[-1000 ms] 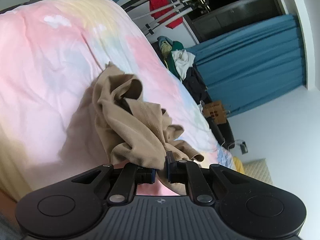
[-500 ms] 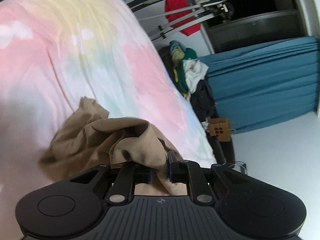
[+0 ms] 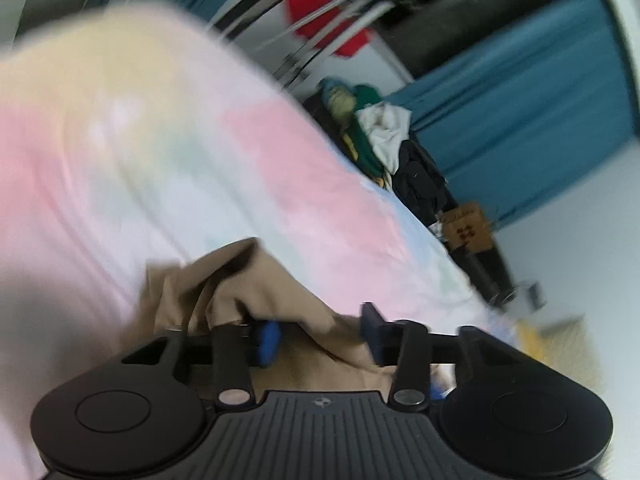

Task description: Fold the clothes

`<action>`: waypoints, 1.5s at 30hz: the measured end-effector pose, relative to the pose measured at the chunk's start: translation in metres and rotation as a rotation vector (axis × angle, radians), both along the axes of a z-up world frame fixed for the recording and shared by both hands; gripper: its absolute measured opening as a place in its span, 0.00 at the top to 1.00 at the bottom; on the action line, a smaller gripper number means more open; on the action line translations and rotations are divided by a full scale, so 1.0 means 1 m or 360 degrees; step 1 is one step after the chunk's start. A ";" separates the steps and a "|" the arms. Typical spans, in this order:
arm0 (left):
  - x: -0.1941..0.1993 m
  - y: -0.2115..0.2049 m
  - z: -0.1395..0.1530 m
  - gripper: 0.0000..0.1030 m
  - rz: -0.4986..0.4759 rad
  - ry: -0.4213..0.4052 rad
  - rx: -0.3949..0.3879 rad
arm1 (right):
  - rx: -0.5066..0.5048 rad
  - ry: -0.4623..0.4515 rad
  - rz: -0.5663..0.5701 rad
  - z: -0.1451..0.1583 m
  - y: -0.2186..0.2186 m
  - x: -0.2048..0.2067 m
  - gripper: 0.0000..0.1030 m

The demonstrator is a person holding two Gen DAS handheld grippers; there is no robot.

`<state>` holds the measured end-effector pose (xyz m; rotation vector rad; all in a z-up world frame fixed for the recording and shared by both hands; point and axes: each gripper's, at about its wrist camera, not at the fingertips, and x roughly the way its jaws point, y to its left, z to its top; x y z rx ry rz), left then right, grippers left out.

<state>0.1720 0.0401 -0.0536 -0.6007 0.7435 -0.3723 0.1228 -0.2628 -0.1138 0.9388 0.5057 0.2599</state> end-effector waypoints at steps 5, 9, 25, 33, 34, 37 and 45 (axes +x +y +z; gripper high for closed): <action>-0.025 -0.023 0.026 0.22 -0.0099 -0.0360 0.0419 | -0.0227 -0.0239 -0.0039 0.021 0.002 -0.025 0.38; -0.016 -0.040 0.014 0.22 -0.0132 -0.0345 0.0590 | -0.0547 -0.0113 0.0007 0.018 0.014 -0.009 0.52; -0.008 -0.054 -0.025 0.25 -0.0156 -0.0308 0.0859 | -0.0971 0.0038 0.0104 -0.011 0.052 0.013 0.73; -0.058 -0.055 0.002 0.25 -0.0240 -0.0450 0.0996 | -0.1010 0.0001 0.0139 0.017 0.060 -0.023 0.72; -0.062 -0.054 0.002 0.25 -0.0243 -0.0439 0.0980 | -0.1022 0.0004 0.0140 0.019 0.062 -0.029 0.72; -0.065 -0.056 -0.003 0.24 -0.0259 -0.0396 0.0964 | -0.1026 0.0006 0.0184 0.020 0.069 -0.042 0.72; -0.053 -0.045 -0.012 0.24 -0.0221 -0.0213 0.0815 | -0.1019 0.0090 0.0222 -0.001 0.072 -0.029 0.72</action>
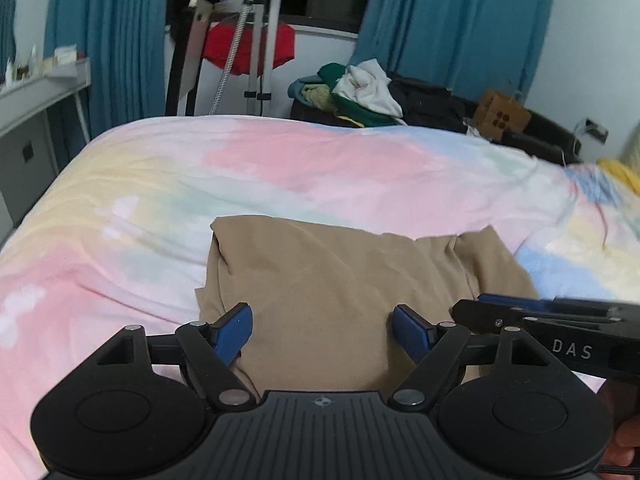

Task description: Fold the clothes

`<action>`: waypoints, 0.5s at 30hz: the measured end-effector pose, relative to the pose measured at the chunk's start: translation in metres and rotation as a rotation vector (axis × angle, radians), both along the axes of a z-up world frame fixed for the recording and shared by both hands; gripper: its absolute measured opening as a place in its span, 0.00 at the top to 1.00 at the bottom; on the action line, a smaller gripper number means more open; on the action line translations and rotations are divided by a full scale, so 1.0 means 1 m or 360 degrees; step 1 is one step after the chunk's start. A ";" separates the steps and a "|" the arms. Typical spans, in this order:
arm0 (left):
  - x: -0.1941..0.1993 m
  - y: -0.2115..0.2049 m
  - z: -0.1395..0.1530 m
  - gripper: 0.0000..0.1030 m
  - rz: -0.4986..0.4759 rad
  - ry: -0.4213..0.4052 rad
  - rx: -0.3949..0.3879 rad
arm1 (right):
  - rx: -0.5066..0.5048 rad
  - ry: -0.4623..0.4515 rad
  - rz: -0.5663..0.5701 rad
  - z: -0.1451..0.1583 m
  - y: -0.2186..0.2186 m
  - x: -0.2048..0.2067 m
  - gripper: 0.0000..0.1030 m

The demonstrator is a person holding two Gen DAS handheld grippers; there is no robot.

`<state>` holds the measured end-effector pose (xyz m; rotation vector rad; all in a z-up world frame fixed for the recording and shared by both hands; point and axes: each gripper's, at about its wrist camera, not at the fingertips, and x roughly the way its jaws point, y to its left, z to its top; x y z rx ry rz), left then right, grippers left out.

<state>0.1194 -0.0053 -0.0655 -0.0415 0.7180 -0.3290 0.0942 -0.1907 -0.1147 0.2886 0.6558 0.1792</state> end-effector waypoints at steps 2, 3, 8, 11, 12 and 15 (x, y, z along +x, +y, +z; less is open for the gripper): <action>-0.005 0.009 0.010 0.24 0.0045 0.0059 -0.0105 | 0.0060 0.0013 -0.0016 0.001 -0.006 0.000 0.74; -0.010 0.014 0.015 0.23 0.0069 0.0093 -0.0178 | 0.0088 0.0018 -0.0025 0.001 -0.008 0.000 0.75; -0.029 0.049 0.025 0.15 0.0147 0.0460 -0.0828 | 0.0173 0.0026 -0.0071 0.005 -0.017 -0.003 0.75; -0.038 0.061 0.012 0.08 0.0166 0.0635 -0.1129 | 0.0193 0.0025 -0.0097 0.007 -0.020 -0.006 0.74; -0.039 0.061 0.005 0.07 0.0184 0.0683 -0.1157 | 0.0211 0.0028 -0.0105 0.007 -0.022 -0.006 0.74; -0.033 0.062 -0.018 0.08 0.0244 0.0768 -0.1201 | 0.0290 0.0043 -0.0128 0.007 -0.026 -0.007 0.72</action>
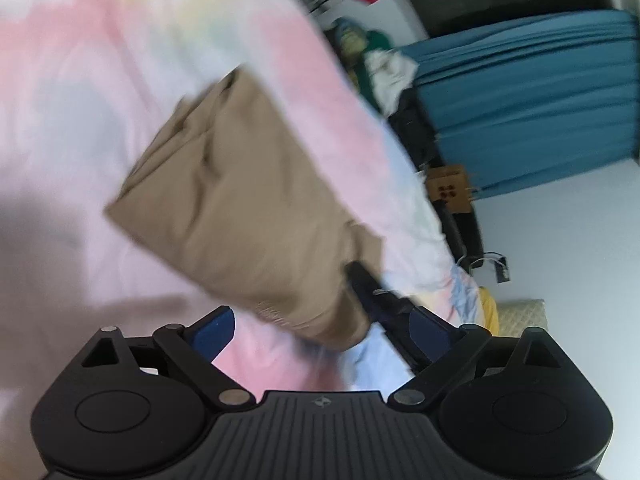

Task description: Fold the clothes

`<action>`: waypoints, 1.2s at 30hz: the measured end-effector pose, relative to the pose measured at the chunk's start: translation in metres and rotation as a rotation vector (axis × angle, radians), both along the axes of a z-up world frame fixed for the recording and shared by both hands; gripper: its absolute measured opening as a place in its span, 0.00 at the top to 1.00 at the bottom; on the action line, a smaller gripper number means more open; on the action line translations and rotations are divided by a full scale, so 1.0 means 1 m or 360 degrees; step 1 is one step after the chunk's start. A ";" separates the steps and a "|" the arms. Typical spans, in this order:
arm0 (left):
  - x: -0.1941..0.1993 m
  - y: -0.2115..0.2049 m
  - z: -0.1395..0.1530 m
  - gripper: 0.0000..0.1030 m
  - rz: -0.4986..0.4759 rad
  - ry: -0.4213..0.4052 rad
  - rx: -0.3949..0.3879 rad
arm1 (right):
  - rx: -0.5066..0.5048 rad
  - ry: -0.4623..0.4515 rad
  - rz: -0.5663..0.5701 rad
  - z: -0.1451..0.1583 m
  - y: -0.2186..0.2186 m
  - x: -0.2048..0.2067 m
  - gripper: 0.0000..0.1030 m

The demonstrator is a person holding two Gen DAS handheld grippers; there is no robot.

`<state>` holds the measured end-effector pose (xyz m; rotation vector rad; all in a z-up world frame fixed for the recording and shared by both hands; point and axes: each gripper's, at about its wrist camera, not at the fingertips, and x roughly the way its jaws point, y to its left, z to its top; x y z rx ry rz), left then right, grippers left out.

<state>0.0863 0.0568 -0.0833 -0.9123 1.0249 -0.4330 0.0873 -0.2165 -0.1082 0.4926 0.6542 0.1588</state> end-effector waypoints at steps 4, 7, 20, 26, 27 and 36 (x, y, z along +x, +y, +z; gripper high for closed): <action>0.010 0.005 -0.026 0.07 0.0089 0.0003 -0.0074 | 0.0119 0.0004 -0.0016 0.000 -0.005 -0.002 0.72; 0.018 0.011 -0.038 0.07 0.0169 -0.0005 -0.0103 | 0.0302 0.0005 -0.0032 -0.001 -0.012 -0.004 0.72; 0.017 0.016 -0.010 0.10 0.0259 -0.0328 -0.0238 | 0.1372 0.0417 0.0129 -0.055 0.004 -0.005 0.58; 0.021 0.021 -0.010 0.10 0.0264 -0.0309 -0.0266 | 0.1457 0.0456 -0.0129 -0.077 -0.010 -0.006 0.39; 0.022 0.021 -0.011 0.10 0.0265 -0.0307 -0.0273 | 0.1470 0.0448 -0.0177 -0.080 -0.014 -0.007 0.39; 0.012 0.009 -0.029 0.07 0.0226 -0.0121 -0.0295 | 0.1429 0.0398 -0.0274 -0.094 -0.012 0.016 0.37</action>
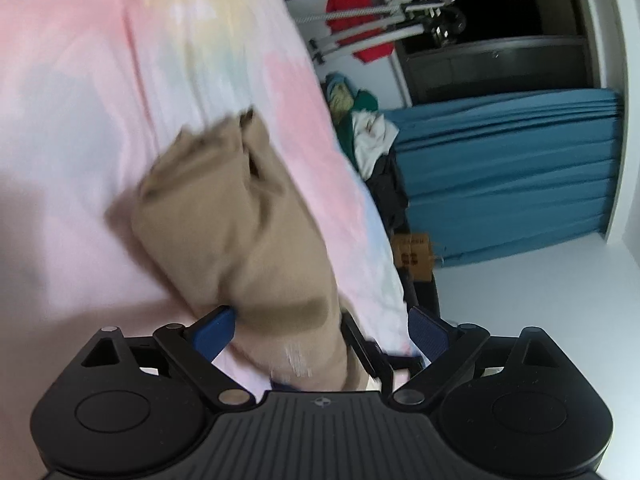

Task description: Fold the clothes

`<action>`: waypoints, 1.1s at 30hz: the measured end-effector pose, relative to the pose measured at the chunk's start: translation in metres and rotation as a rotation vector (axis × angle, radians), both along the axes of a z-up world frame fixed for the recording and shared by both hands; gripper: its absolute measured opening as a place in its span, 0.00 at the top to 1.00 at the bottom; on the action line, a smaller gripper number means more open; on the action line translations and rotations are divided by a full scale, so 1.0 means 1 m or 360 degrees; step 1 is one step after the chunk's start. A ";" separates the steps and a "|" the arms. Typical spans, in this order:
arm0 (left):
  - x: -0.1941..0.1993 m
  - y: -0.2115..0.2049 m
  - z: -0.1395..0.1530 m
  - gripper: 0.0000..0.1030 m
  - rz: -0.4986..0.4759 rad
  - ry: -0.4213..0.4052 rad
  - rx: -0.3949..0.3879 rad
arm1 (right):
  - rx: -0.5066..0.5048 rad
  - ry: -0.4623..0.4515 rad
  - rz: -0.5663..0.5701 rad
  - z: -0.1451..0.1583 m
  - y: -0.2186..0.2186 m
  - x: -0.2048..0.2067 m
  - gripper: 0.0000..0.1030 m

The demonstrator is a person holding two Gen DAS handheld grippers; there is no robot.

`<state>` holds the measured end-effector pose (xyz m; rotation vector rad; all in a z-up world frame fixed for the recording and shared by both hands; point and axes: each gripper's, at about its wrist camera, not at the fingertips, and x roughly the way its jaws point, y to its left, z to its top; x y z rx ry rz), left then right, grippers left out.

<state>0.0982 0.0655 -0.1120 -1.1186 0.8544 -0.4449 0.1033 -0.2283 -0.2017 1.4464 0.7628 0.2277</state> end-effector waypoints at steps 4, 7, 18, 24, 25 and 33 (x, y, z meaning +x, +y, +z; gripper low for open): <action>0.007 -0.011 -0.012 0.05 -0.0054 0.0061 -0.0004 | -0.0054 -0.0006 0.0001 0.003 -0.002 -0.002 0.54; 0.018 -0.013 -0.018 0.05 -0.0047 0.0070 0.0020 | -0.0116 -0.0079 0.0022 0.013 -0.003 -0.003 0.61; 0.031 0.017 -0.033 0.24 0.0180 0.0055 -0.0203 | -0.0236 -0.0405 0.0114 0.064 0.001 -0.001 0.63; 0.050 -0.010 -0.004 0.44 0.0098 -0.0043 -0.0162 | -0.0169 -0.0411 0.0012 0.078 -0.024 0.002 0.63; 0.058 -0.020 0.004 0.46 0.0064 -0.0054 -0.0147 | -0.0170 -0.0413 -0.0015 0.082 -0.032 0.002 0.63; 0.145 -0.182 0.052 0.48 -0.0206 -0.0129 -0.0138 | -0.0277 -0.0440 -0.0380 0.126 -0.148 0.004 0.63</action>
